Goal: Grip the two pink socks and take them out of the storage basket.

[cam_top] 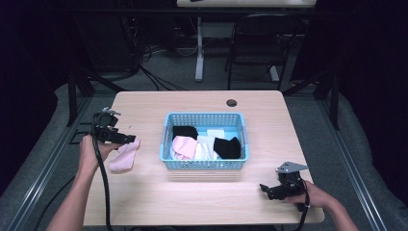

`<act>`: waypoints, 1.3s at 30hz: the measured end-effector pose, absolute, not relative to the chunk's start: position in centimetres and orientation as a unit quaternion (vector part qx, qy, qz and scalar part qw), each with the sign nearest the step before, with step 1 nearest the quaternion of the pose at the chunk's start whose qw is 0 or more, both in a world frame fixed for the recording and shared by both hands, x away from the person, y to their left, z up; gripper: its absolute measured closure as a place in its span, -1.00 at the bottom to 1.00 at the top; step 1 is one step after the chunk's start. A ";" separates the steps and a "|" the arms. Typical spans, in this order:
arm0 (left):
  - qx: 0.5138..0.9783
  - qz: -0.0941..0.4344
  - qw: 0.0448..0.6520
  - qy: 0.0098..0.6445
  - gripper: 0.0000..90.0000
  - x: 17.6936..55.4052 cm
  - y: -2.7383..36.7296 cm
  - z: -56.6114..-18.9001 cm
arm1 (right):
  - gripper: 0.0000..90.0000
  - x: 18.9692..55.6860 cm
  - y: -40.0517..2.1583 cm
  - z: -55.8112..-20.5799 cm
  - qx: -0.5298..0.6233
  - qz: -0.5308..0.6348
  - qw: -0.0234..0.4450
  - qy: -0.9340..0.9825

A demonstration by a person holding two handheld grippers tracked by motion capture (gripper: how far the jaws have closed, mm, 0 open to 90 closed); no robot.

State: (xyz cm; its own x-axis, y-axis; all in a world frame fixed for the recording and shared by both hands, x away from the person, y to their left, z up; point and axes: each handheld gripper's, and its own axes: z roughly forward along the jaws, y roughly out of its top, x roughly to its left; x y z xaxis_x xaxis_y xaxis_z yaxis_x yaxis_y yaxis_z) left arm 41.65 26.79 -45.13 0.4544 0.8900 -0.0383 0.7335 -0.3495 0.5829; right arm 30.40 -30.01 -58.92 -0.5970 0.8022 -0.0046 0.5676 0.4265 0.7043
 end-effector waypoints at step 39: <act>0.875 0.071 0.263 0.400 -0.70 44.1 10.2 -49.6 | -1.00 30.4 -30.0 -58.9 0.414 0.339 0.173 0.827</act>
